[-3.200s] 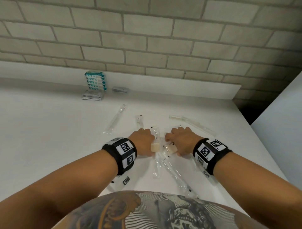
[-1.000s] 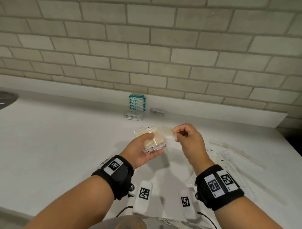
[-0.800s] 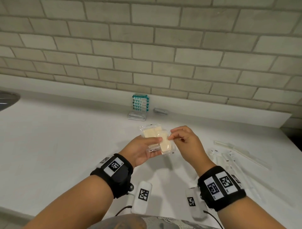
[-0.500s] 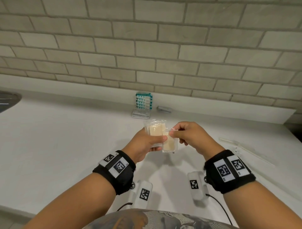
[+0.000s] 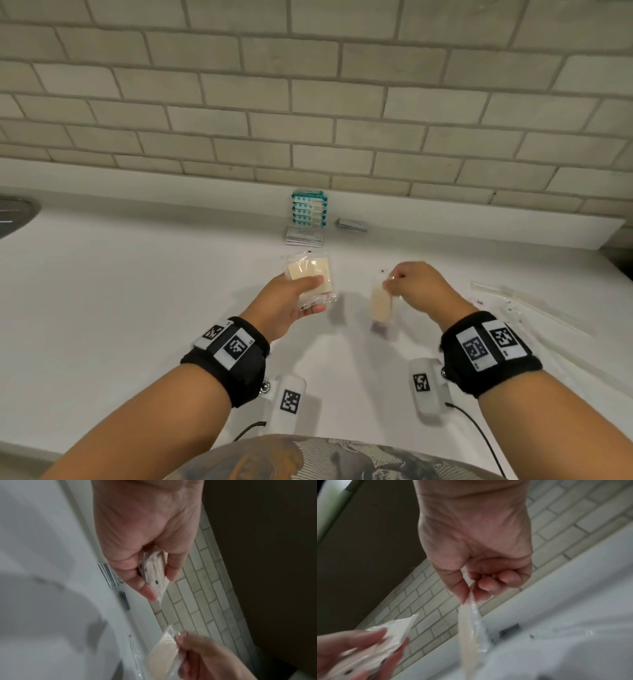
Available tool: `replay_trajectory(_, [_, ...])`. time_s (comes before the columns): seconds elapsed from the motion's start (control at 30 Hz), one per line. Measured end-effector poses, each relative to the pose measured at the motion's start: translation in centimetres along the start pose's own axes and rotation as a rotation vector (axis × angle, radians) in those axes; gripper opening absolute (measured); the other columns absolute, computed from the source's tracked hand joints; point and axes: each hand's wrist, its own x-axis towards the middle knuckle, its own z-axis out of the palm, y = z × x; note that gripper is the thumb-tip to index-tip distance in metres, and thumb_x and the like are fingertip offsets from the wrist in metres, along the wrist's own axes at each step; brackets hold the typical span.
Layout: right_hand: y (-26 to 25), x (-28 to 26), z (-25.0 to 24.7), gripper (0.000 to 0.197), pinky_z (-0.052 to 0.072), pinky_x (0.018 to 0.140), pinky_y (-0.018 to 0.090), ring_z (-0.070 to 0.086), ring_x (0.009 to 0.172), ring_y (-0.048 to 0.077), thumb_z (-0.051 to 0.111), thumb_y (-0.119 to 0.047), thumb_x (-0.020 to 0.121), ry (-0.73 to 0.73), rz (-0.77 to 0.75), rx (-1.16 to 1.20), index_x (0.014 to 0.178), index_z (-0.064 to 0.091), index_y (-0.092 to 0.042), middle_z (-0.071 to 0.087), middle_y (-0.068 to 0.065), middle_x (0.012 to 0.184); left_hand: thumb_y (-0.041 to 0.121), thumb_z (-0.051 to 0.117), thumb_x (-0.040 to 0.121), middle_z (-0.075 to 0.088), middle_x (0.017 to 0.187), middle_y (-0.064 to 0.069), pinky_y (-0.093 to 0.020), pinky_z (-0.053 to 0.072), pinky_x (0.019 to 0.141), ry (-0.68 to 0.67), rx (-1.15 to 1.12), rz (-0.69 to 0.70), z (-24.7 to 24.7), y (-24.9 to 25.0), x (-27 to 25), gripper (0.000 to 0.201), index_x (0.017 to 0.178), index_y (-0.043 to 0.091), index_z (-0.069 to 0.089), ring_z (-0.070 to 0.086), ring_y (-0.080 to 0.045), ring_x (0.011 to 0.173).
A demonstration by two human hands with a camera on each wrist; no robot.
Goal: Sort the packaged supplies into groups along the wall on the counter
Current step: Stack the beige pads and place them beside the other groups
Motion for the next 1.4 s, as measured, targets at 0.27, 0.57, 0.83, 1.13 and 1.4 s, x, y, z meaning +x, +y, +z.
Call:
replay_trajectory(0.27, [-1.7,-0.3,6.2,0.022,0.050,0.089,0.033,0.063,0.099,0.018,0.057,-0.027,0.093,-0.240,-0.024,-0.174,0.107,0.069,-0.014,0.068,0.000,0.111,-0.002,0.056,0.089,0.068,0.103,-0.019,-0.038,0.059,0.080,-0.043,-0.032,-0.070,-3.2,1.0,-0.5,0.019,0.107,0.003,0.059,0.068,-0.031,0.091])
replay_trajectory(0.57, [-6.1,-0.3,5.2,0.021,0.048,0.068,0.030,0.059,0.060,0.013,0.072,-0.017,0.084,-0.041,-0.160,0.298,0.066,0.061,-0.017,0.065,-0.003,0.066,0.004,0.059,0.091,0.069,0.101,-0.011,-0.032,0.060,0.073,-0.132,-0.021,0.003,-2.6,1.9,-0.2,0.019,0.109,0.007,0.063,0.069,-0.024,0.088])
replay_trajectory(0.83, [-5.4,-0.9,4.8,0.014,0.042,0.054,0.016,0.056,0.054,0.010,0.066,-0.016,0.088,-0.044,-0.172,0.392,0.078,0.056,-0.013,0.061,0.000,0.067,0.006,0.064,0.088,0.067,0.098,-0.007,-0.026,0.057,0.066,-0.105,0.122,0.061,-1.7,1.2,-0.4,0.017,0.103,0.015,0.060,0.069,-0.020,0.086])
replay_trajectory(1.13, [-5.7,-1.2,4.3,0.005,0.042,0.054,0.019,0.058,0.056,0.013,0.067,-0.018,0.088,-0.075,-0.182,0.468,0.083,0.066,-0.020,0.068,-0.001,0.076,0.007,0.066,0.086,0.068,0.104,-0.006,-0.024,0.055,0.063,-0.066,0.317,0.136,-1.6,1.4,-1.0,0.031,0.117,0.010,0.062,0.066,-0.018,0.090])
replay_trajectory(1.4, [-4.1,0.0,1.9,0.016,0.047,0.063,0.029,0.060,0.076,0.019,0.053,-0.012,0.089,0.141,-0.154,-0.226,0.076,0.063,-0.009,0.066,0.003,0.086,0.012,0.067,0.088,0.065,0.092,-0.004,-0.027,0.058,0.066,-0.079,0.226,0.054,-2.5,0.7,-1.2,0.024,0.110,0.010,0.059,0.070,-0.019,0.085])
